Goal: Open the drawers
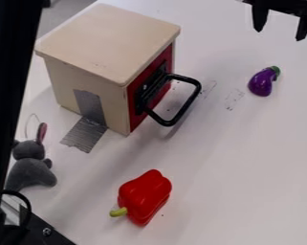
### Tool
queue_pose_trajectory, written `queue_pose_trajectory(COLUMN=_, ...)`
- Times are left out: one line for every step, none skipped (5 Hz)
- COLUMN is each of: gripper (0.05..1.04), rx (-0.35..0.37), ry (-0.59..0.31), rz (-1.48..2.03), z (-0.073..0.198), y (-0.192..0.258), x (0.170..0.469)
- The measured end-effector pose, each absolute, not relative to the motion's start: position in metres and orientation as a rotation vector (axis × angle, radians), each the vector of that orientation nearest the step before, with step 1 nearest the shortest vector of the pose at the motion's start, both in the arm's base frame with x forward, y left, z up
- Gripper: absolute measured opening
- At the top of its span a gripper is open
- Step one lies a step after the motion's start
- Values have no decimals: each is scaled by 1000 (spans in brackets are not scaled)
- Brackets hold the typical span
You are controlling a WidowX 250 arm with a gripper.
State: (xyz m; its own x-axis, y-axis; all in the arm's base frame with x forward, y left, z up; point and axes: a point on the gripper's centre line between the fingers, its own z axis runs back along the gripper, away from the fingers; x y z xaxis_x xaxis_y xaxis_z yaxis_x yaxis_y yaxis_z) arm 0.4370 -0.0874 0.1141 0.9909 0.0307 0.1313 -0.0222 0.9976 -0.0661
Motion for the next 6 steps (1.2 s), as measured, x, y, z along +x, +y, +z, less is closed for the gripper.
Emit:
queue_pose_trajectory(gripper=1000, rx=-53, ry=-83, rz=27, z=95, y=-87, x=434)
queue_pose_trajectory(gripper=1000, rx=-29, ry=6, rz=74, z=64, y=-75, x=404)
queue_pose_trajectory(gripper=1000, rx=-32, ry=-14, rz=88, z=72, y=-69, x=378)
queue_pose_trajectory(gripper=1000, rx=-3, ry=-20, rz=75, z=69, y=-60, x=352)
queue_pose_trajectory(gripper=1000, rx=66, ry=-36, rz=36, z=57, y=-46, x=336)
queue_pose_trajectory(gripper=1000, rx=137, ry=-61, rz=-21, z=46, y=-30, x=327)
